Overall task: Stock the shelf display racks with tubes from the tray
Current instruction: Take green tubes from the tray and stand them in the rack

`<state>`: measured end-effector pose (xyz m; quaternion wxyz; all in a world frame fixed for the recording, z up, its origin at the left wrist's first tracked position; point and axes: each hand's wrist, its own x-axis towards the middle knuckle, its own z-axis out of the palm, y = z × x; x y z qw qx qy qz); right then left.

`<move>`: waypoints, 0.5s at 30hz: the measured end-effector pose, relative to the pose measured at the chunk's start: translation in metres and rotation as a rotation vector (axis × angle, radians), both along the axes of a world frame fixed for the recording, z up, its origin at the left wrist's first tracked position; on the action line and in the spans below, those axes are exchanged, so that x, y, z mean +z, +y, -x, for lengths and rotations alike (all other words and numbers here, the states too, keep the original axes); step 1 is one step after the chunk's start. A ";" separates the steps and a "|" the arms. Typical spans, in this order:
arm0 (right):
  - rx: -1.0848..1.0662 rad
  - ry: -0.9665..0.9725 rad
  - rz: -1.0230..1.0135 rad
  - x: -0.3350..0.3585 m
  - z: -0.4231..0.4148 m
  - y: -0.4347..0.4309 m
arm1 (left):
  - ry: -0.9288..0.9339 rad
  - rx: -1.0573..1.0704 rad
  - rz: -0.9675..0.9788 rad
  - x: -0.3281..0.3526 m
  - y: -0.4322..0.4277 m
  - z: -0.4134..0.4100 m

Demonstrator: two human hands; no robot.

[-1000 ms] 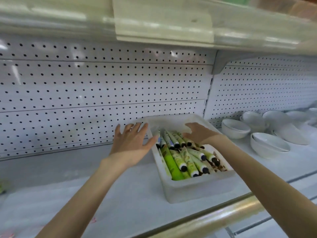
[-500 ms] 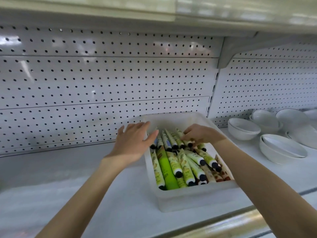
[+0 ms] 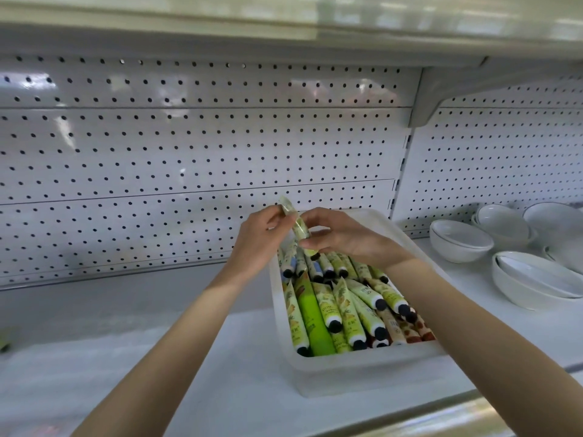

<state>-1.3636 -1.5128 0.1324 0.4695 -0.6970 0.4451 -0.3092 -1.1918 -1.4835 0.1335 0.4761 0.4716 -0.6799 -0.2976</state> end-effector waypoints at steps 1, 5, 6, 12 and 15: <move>-0.008 -0.004 0.035 -0.002 -0.003 0.001 | 0.026 0.009 0.011 0.000 -0.001 0.001; -0.028 -0.021 0.125 -0.003 -0.011 0.002 | 0.098 0.040 0.057 -0.003 -0.001 0.002; -0.023 -0.040 0.114 -0.001 -0.011 0.002 | 0.102 0.045 0.069 -0.003 -0.001 0.001; -0.262 -0.103 0.022 0.004 0.009 -0.008 | 0.174 0.057 0.016 -0.003 -0.003 -0.007; -0.385 0.006 -0.063 -0.007 0.021 -0.015 | 0.182 0.027 -0.015 -0.002 0.001 -0.008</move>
